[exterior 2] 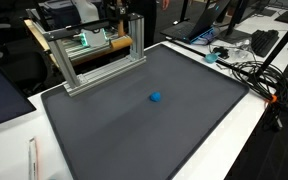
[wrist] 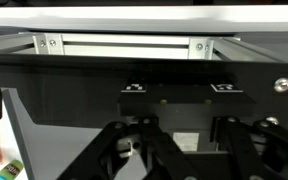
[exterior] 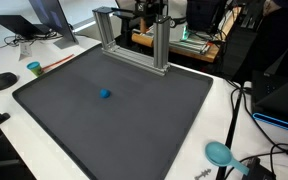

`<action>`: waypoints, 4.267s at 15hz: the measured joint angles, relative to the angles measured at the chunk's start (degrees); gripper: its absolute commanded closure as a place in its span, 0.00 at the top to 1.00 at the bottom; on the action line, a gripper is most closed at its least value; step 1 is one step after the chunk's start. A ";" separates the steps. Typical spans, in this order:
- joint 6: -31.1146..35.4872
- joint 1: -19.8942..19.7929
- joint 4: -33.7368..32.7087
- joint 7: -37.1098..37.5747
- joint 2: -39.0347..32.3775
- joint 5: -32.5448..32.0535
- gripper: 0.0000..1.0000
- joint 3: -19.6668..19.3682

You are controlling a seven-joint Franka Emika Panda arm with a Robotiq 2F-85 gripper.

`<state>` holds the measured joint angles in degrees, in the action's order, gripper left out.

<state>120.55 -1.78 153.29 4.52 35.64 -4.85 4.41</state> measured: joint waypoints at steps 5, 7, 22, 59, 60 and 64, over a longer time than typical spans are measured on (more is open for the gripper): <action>-0.01 0.01 -1.11 0.00 -1.32 0.22 0.23 -0.69; -0.01 0.01 -2.65 0.00 -2.87 0.45 0.23 -1.48; 4.58 0.75 -24.96 6.37 -23.87 0.89 0.23 -0.29; 22.01 3.33 -33.35 16.51 -47.47 -7.69 0.23 -6.16; 22.38 3.47 -33.35 16.67 -47.64 -7.83 0.23 -6.36; 23.03 3.96 -33.46 17.36 -48.51 -8.32 0.23 -7.01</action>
<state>143.58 2.18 119.83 21.88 -12.87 -13.18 -2.59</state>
